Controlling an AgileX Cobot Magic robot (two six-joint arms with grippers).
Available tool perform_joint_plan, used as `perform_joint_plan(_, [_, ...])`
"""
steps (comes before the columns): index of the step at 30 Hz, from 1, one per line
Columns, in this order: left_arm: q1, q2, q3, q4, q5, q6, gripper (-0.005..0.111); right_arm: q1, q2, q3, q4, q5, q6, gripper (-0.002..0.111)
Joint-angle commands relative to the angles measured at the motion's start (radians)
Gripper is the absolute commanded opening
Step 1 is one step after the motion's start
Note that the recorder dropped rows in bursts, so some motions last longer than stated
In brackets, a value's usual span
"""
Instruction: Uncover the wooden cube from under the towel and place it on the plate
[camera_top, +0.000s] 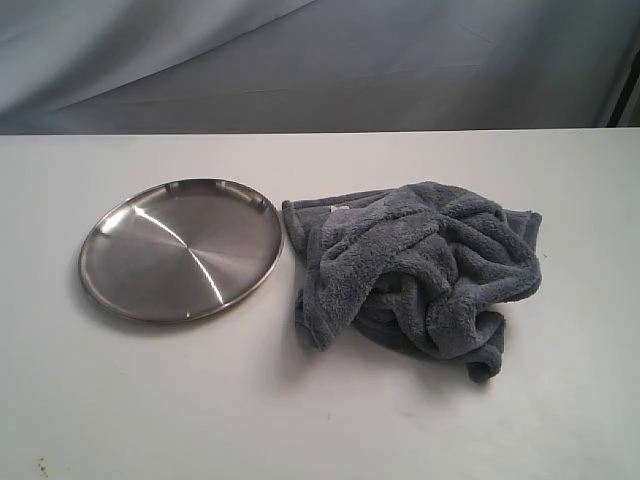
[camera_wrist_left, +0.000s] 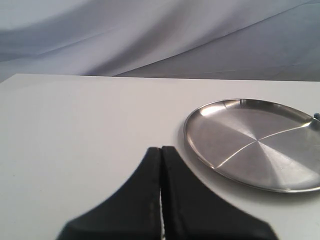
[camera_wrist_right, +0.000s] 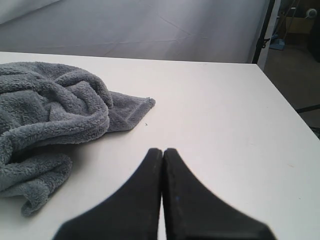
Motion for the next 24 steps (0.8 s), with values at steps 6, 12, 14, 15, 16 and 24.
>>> perform_joint_plan(6, [-0.005,-0.004,0.004,0.005,-0.011,-0.003,0.000,0.003,-0.006,0.002,0.004,-0.002,0.003,0.000])
perform_joint_plan(12, [-0.005,-0.004,0.004,0.005,-0.011,-0.003,0.000,0.003,-0.006,0.002,0.004,-0.002,0.003,0.000])
perform_joint_plan(14, [-0.005,-0.004,0.004,0.005,-0.011,-0.003,0.000,0.003,-0.006,0.002,0.004,-0.002,0.003,0.000])
perform_joint_plan(15, [-0.005,-0.004,0.004,0.005,-0.011,-0.003,0.000,0.003,-0.006,0.002,-0.009,-0.002,-0.006,0.000])
perform_joint_plan(16, [-0.005,-0.004,0.004,0.005,-0.011,-0.003,0.000,0.003,-0.006,0.002,-0.039,-0.006,-0.017,0.000])
perform_joint_plan(24, [-0.005,-0.004,0.004,0.005,-0.011,-0.003,0.000,0.003,-0.006,0.002,0.041,-0.312,-0.020,0.000])
